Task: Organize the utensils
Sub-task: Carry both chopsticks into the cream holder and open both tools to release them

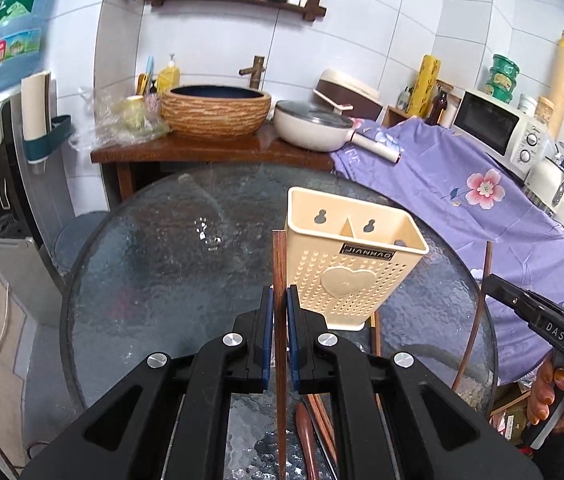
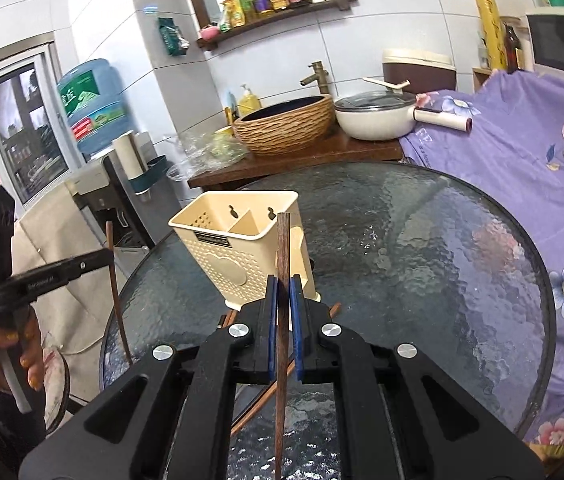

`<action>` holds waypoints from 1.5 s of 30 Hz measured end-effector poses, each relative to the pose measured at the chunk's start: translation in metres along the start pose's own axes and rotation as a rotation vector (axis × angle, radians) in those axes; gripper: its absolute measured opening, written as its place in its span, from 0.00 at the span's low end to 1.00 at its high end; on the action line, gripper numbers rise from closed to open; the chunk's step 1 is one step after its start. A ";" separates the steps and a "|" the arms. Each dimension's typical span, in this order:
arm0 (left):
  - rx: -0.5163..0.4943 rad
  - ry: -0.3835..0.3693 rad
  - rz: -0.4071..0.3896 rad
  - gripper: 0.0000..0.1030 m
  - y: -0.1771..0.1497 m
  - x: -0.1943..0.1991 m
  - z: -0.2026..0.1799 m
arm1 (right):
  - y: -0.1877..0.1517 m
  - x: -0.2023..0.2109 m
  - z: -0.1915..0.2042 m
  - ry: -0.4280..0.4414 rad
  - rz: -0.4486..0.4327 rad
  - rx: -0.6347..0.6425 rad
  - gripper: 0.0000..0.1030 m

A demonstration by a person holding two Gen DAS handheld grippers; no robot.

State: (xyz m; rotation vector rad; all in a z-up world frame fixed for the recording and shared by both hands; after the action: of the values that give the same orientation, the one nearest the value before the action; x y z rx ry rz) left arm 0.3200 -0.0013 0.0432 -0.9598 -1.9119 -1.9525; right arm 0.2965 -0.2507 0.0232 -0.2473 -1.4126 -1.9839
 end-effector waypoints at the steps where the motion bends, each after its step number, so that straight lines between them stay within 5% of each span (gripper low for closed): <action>1: -0.003 0.001 -0.007 0.06 0.001 0.003 0.000 | 0.000 0.002 0.000 0.007 -0.002 0.000 0.07; 24: -0.033 -0.011 -0.109 0.06 0.040 0.041 -0.004 | 0.033 0.029 0.036 0.049 -0.035 0.052 0.07; 35: -0.015 -0.056 -0.232 0.06 0.118 0.086 -0.012 | 0.117 0.065 0.083 0.095 -0.152 0.086 0.07; 45: 0.081 0.036 -0.352 0.06 0.183 0.081 -0.005 | 0.180 0.052 0.099 0.003 -0.316 0.093 0.07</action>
State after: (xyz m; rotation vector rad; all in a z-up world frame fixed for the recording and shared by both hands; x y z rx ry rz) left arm 0.3664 -0.0045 0.2380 -0.5928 -2.2429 -2.0334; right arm 0.3471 -0.2161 0.2265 0.0238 -1.6172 -2.1573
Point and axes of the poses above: each gripper's, at about its wrist camera, not at the fingertips, and x roughly against the way its jaws point, z to its left, y to its top, the point moved 7 cm from there along -x, roughly the way its jaws point, and after that the axes turned 8 degrees about -x, right-handed, at the moved point
